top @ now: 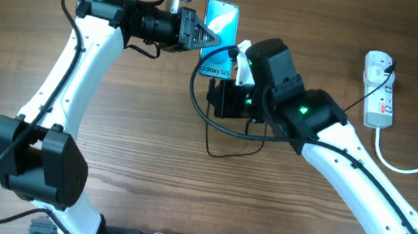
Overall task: Plug charger to phone and switch on socket
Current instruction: 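Push the USB-C plug up into the phone's bottom port with the right gripper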
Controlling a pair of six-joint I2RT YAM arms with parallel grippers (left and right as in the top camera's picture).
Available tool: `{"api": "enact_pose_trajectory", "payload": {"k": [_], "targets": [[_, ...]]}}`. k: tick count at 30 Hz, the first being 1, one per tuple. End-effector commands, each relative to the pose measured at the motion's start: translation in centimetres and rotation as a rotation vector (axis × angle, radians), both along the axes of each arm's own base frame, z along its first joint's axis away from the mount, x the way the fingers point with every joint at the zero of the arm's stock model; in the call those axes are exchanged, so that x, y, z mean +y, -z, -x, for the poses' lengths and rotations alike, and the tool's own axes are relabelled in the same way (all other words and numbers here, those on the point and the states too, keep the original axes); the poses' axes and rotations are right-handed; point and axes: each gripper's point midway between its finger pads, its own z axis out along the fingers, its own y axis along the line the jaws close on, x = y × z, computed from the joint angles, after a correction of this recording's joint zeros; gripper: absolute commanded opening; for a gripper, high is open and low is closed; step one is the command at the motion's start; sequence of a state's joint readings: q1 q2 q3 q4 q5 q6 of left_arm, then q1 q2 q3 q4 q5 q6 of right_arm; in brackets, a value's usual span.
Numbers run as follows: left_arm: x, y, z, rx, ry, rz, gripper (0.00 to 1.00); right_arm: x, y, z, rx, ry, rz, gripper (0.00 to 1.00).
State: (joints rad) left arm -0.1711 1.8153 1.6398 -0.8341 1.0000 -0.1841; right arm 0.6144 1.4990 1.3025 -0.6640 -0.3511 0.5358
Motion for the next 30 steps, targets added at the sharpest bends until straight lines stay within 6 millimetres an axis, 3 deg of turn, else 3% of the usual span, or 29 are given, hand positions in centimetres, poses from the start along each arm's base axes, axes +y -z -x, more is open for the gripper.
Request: {"api": "enact_pose_trajectory", "payload": {"k": [1, 5, 30], "targets": [[-0.2, -1.4, 0.8, -0.031, 0.028, 0.022, 0.04, -0.4, -2.9, -1.9, -0.127, 0.030, -0.001, 0.05], [-0.2, -1.4, 0.8, -0.031, 0.028, 0.022, 0.04, -0.3, -3.8, -2.1, -0.144, 0.031, -0.011, 0.05], [-0.1, -1.2, 1.1, -0.008, 0.027, 0.018, 0.04, -0.6, -4.2, -3.2, -0.164, 0.101, -0.015, 0.10]]}}
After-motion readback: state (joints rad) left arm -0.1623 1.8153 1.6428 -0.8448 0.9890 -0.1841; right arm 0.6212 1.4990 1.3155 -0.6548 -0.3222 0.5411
